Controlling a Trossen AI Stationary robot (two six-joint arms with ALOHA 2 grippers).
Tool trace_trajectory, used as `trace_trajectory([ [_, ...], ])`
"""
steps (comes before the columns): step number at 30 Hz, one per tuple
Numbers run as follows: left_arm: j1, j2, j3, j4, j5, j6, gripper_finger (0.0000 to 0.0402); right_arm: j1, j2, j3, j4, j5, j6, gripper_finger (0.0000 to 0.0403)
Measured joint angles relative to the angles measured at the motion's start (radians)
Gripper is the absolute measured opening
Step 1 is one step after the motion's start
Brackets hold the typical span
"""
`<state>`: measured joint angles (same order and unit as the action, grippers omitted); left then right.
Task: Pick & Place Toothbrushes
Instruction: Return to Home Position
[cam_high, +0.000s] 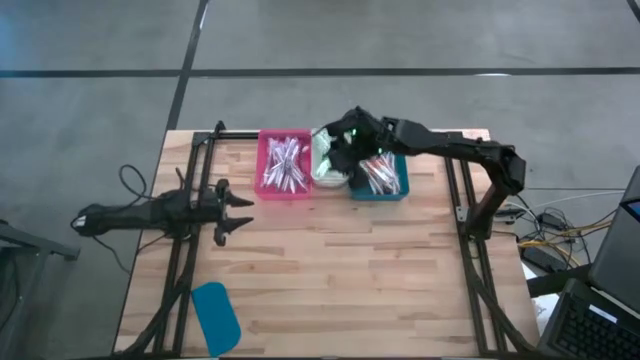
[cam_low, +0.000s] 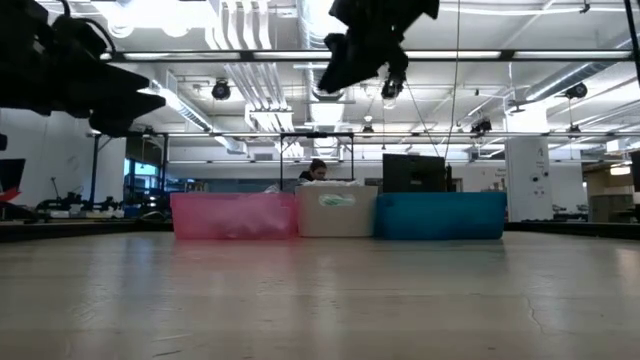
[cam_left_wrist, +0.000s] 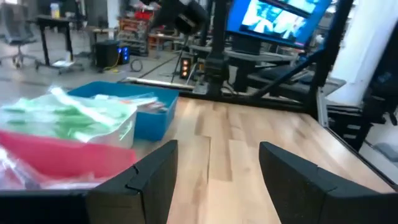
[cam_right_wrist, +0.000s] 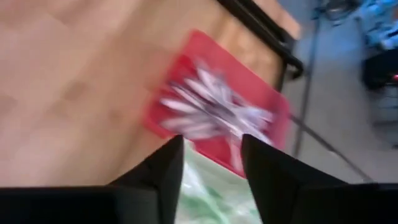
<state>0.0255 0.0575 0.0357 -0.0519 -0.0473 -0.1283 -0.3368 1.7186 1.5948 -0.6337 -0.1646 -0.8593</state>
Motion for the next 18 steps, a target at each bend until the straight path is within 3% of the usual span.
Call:
trace_trajectory([
  [8,-0.144,-0.002,-0.001,0.005,-0.089,0.082,0.0219,0.164,-0.011,-0.004,-0.123,0.005,0.286,0.0026],
  [18,-0.149,-0.002,0.002,0.002,-0.101,0.104,0.0218,0.269,-0.010,-0.157,-0.015,-0.005,0.541,0.0008],
])
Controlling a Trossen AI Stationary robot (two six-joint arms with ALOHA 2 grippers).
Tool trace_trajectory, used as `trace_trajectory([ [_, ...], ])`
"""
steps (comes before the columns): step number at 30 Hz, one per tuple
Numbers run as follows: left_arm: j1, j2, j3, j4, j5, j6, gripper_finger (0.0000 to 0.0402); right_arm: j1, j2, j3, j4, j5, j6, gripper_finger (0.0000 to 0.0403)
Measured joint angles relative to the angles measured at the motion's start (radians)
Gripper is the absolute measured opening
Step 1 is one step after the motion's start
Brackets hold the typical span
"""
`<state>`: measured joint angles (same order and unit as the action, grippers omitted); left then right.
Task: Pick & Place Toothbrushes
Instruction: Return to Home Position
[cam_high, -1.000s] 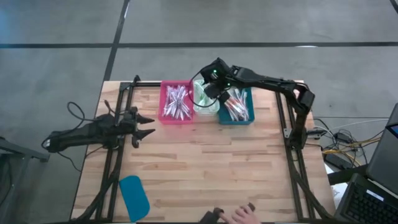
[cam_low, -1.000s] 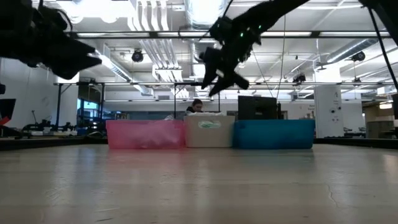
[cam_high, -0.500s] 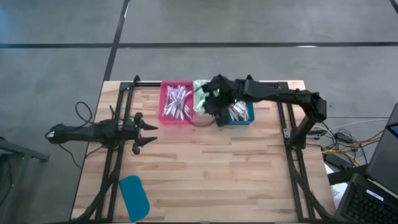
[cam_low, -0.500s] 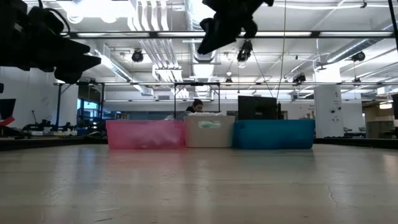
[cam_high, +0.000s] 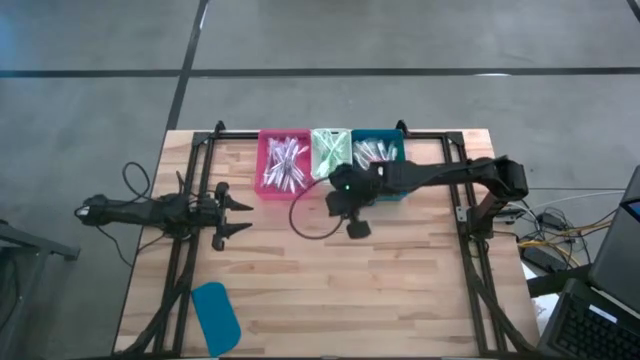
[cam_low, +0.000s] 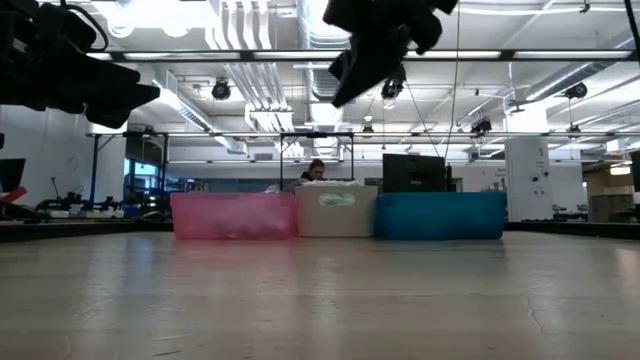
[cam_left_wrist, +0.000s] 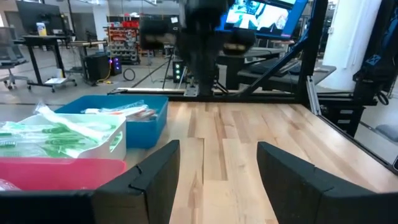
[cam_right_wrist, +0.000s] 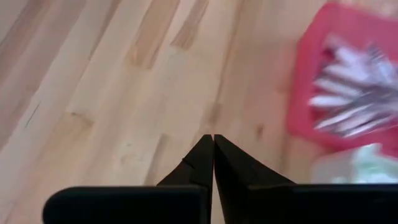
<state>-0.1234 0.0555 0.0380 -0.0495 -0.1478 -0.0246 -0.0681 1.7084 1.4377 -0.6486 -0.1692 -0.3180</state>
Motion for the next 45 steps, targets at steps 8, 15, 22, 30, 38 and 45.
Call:
trace_trajectory([
  [8,0.000,0.000,0.000,-0.002,0.000,-0.001,0.0218,0.046,-0.038,-0.219,0.204,0.004,0.116,0.0008],
  [15,0.001,0.000,0.000,0.001,0.000,-0.002,0.0217,0.058,-0.168,-0.479,0.473,0.018,0.195,0.0008],
  [22,0.001,0.000,-0.002,0.016,-0.001,-0.002,0.0218,0.074,-0.310,-0.744,0.798,0.080,0.214,0.0008],
  [30,0.001,0.001,-0.003,0.022,-0.002,-0.002,0.0218,0.073,-0.437,-0.956,1.004,0.116,0.186,0.0008],
  [38,0.001,0.001,-0.003,0.023,-0.001,-0.002,0.0218,0.071,-0.585,-1.062,0.987,0.154,0.212,0.0008],
  [45,0.001,0.001,-0.003,0.024,-0.001,-0.002,0.0217,0.071,-0.675,-1.141,0.975,0.170,0.213,0.0008],
])
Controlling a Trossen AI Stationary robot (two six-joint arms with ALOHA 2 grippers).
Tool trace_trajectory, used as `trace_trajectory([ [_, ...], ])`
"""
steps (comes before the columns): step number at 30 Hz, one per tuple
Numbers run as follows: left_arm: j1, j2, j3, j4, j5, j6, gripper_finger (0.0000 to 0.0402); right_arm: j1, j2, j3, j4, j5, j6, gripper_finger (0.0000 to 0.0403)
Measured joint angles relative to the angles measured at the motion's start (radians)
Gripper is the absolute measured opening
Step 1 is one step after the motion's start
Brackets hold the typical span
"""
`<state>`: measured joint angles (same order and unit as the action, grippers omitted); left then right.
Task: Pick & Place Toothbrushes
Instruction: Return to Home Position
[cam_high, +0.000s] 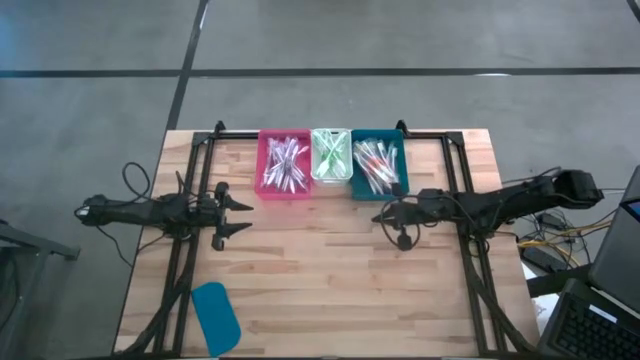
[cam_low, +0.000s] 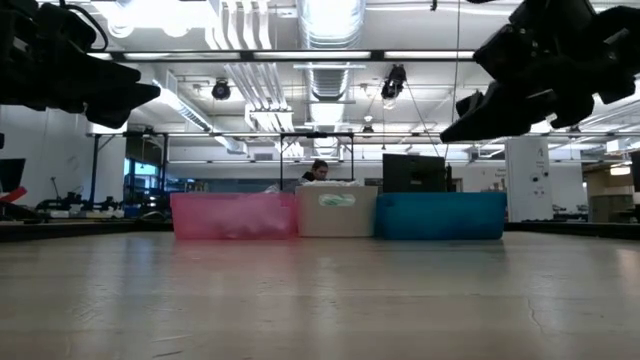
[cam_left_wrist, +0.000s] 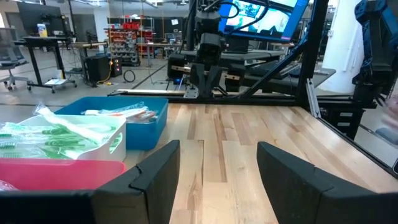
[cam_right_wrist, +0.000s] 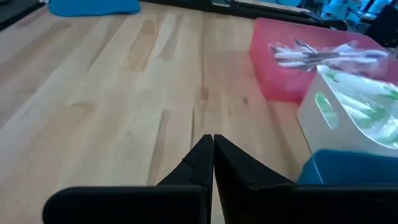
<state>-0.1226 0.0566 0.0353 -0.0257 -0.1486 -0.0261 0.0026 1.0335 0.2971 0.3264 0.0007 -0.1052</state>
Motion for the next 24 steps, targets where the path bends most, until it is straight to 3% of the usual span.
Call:
trace_trajectory([
  [5,0.000,0.000,0.000,0.000,0.000,0.000,0.0218,0.000,-0.035,-0.042,-0.002,0.000,0.024,0.0008],
  [24,0.000,0.000,-0.002,0.005,0.001,0.000,0.0218,-0.001,-0.660,-0.289,0.058,0.001,-0.024,0.0008],
])
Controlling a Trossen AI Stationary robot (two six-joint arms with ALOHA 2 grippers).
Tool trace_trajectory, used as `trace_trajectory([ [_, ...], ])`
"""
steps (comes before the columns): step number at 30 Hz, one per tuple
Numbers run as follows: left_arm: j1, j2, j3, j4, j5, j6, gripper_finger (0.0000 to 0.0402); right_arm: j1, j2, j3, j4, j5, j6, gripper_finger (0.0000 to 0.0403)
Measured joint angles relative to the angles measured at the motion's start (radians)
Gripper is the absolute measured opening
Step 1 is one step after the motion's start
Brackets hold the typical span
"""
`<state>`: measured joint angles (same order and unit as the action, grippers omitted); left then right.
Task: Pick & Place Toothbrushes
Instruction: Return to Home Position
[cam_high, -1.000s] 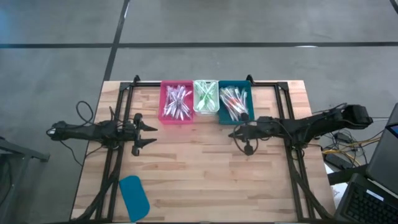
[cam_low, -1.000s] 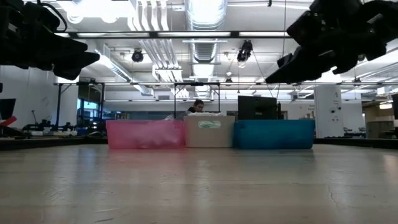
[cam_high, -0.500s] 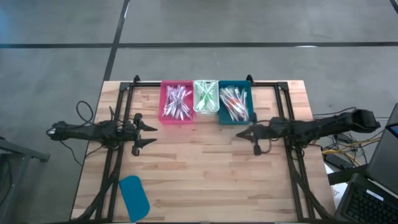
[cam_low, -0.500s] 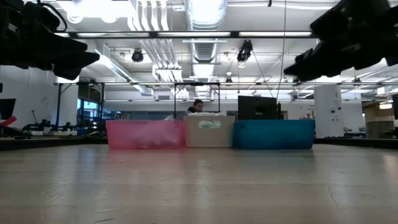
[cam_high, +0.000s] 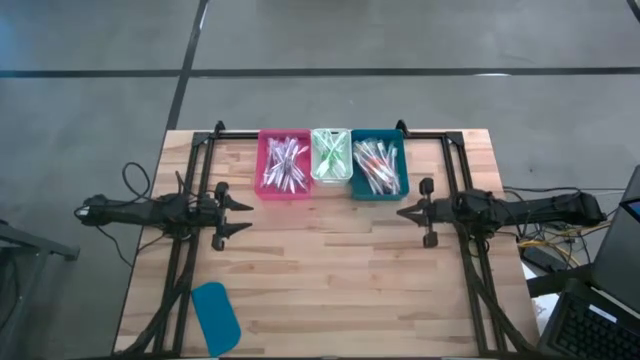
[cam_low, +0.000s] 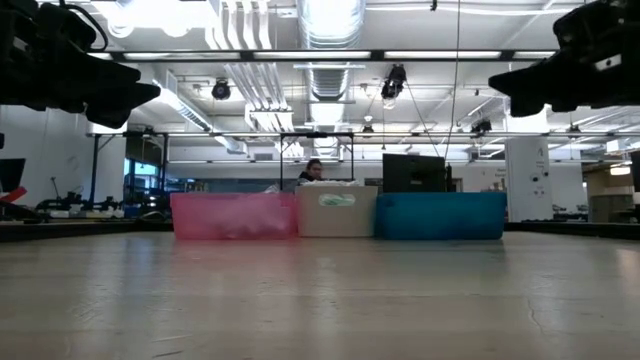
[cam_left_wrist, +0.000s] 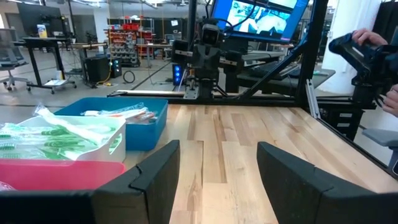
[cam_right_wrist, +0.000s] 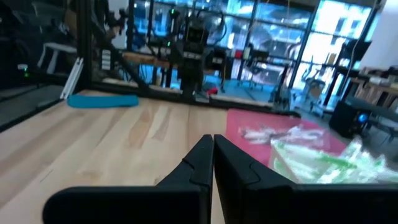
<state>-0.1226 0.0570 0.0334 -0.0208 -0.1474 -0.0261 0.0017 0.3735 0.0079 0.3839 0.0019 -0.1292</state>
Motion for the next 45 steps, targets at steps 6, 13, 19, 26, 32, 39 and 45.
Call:
trace_trajectory([
  [6,0.000,0.000,0.000,0.000,0.000,0.000,0.0218,-0.003,-0.112,0.001,-0.078,-0.001,-0.001,0.0009],
  [13,0.000,0.000,0.000,-0.001,0.000,0.000,0.0218,-0.003,-0.235,0.001,-0.188,-0.001,-0.002,0.0009],
  [19,0.000,0.000,0.000,-0.001,0.000,0.000,0.0218,-0.002,-0.347,0.001,-0.220,-0.001,-0.002,0.0009],
  [26,0.000,0.000,0.000,-0.001,0.000,0.000,0.0218,-0.002,-0.369,0.001,-0.225,-0.001,-0.002,0.0009],
  [32,0.000,0.000,0.000,-0.001,0.000,0.000,0.0218,-0.002,-0.348,0.001,-0.227,-0.001,-0.002,0.0009],
  [39,0.000,0.000,0.000,-0.002,0.000,0.000,0.0218,-0.002,-0.337,0.001,-0.232,-0.001,-0.002,0.0009],
  [45,0.000,0.000,0.000,-0.002,0.000,0.000,0.0218,-0.002,-0.337,0.001,-0.232,-0.001,-0.002,0.0008],
])
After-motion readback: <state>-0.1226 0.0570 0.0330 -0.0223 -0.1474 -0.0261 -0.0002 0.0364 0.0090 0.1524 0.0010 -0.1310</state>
